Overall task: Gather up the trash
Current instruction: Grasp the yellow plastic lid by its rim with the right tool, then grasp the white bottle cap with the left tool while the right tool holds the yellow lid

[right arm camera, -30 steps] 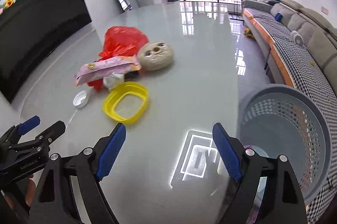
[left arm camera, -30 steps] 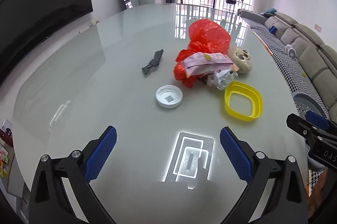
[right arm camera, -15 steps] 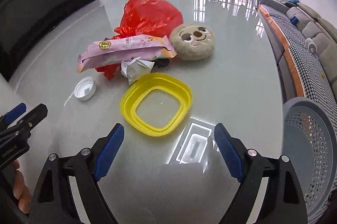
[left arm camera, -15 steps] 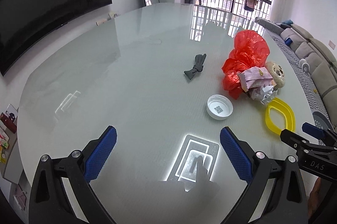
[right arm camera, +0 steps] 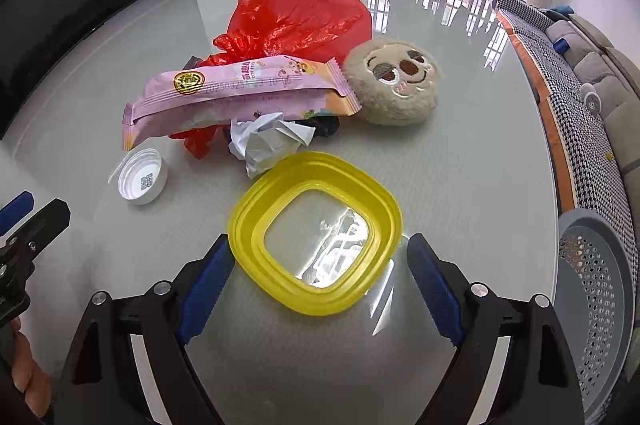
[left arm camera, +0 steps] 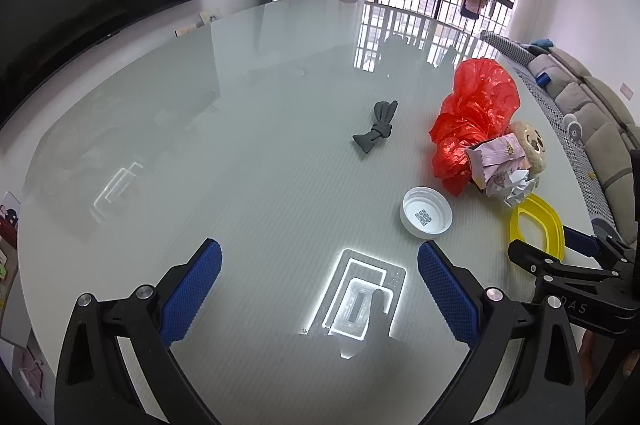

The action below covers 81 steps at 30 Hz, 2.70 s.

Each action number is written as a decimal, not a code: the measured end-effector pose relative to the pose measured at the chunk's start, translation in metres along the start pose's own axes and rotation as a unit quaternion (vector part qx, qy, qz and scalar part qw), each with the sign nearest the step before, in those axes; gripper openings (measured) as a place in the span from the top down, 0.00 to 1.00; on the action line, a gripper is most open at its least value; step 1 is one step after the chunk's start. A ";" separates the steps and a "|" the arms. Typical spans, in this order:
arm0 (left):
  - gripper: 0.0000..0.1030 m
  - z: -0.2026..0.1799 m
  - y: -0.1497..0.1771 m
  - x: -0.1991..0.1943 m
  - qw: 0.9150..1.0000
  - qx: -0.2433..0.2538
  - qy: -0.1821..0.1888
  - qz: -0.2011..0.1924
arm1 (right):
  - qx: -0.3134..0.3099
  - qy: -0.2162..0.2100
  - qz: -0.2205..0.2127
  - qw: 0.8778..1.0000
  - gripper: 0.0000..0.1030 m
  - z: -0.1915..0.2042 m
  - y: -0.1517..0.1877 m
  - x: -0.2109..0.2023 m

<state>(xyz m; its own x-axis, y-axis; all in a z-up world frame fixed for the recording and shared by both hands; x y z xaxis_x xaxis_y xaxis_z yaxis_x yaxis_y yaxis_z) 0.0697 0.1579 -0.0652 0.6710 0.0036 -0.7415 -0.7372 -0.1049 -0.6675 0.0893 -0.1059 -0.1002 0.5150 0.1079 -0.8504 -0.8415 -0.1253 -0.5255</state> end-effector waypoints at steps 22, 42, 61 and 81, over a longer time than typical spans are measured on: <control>0.06 -0.045 -0.001 0.011 0.999 0.025 0.022 0.026 | 0.036 -0.019 -0.027 0.999 0.27 -0.030 0.010 -0.024; 0.06 -0.056 -0.027 0.045 0.999 0.019 -0.035 0.033 | 0.074 -0.042 -0.061 0.994 0.27 -0.071 0.025 -0.055; 0.06 -0.083 -0.020 0.052 0.998 0.033 -0.019 0.052 | 0.080 -0.046 -0.064 0.994 0.27 -0.075 0.028 -0.057; 0.62 -0.078 -0.019 0.048 0.998 0.035 -0.007 0.051 | 0.091 -0.044 -0.064 0.993 0.27 -0.082 0.030 -0.058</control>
<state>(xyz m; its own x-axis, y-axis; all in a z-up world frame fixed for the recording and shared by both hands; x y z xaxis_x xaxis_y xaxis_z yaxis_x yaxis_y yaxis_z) 0.1218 0.0829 -0.0828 0.5919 0.0102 -0.8059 -0.8053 -0.0352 -0.5919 0.0473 -0.1965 -0.0687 0.6097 0.1974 -0.7676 -0.7901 0.0737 -0.6086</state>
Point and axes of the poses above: each gripper's, at about its wrist camera, not at the fingertips, and x roughly the way its jaws point, z to its left, y to its underside, the point moved 4 cm from there along x, roughly the way its jaws point, and after that the axes turned 1 degree about -z, right-handed, at the moved point
